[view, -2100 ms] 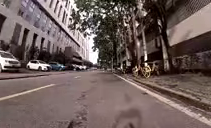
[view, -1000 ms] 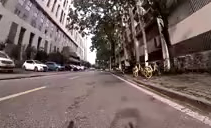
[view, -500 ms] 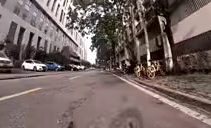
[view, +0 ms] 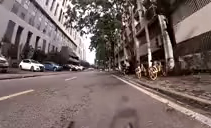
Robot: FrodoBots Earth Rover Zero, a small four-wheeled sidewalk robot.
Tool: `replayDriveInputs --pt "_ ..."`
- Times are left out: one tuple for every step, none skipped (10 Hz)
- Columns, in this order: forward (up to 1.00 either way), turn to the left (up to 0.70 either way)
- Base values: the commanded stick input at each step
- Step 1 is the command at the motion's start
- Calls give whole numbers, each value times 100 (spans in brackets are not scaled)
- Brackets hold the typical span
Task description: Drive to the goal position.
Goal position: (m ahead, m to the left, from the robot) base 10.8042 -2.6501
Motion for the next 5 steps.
replayDriveInputs --pt "70 -5" --pt "70 -7" --pt "70 -2" --pt "70 -1" --pt "70 -5"
